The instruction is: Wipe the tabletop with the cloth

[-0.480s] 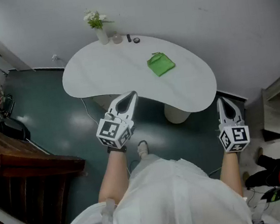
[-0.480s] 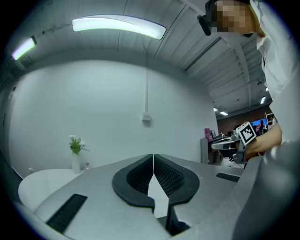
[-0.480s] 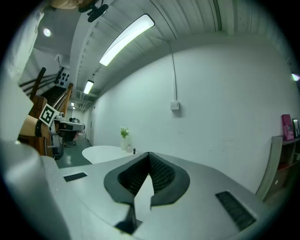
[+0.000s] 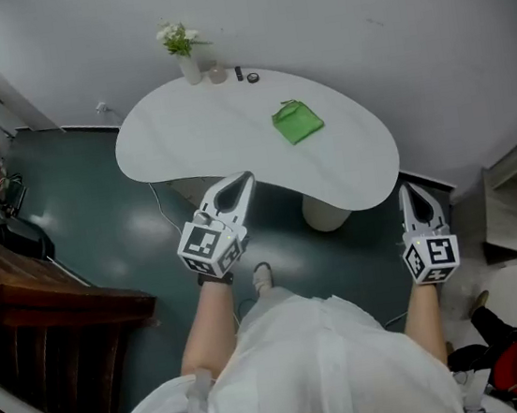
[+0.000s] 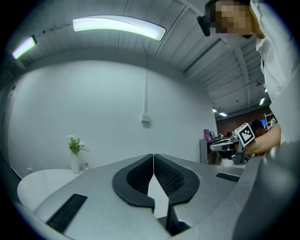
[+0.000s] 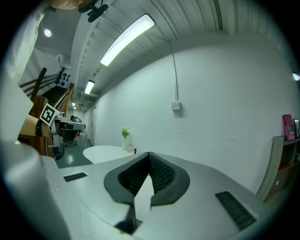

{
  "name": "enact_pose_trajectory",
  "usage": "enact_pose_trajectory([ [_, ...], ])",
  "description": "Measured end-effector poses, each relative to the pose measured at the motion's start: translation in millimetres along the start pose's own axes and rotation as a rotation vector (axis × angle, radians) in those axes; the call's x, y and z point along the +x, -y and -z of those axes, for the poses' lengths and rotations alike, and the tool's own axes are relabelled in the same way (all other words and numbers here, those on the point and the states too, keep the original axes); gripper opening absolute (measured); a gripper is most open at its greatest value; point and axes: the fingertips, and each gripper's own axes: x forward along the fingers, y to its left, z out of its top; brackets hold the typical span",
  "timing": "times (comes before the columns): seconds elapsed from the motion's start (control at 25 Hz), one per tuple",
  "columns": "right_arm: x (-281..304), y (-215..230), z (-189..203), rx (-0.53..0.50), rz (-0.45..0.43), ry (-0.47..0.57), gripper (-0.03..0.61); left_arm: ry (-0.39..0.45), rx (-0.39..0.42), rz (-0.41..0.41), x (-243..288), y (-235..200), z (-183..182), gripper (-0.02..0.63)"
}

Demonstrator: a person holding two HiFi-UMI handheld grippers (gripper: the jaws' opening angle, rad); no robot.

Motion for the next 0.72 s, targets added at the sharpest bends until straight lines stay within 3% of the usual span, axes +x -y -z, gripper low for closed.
enact_pose_trajectory([
  [0.72, 19, -26, 2, -0.009, -0.031, -0.016, 0.008, 0.012, -0.021, -0.022, -19, -25, -2, 0.018],
])
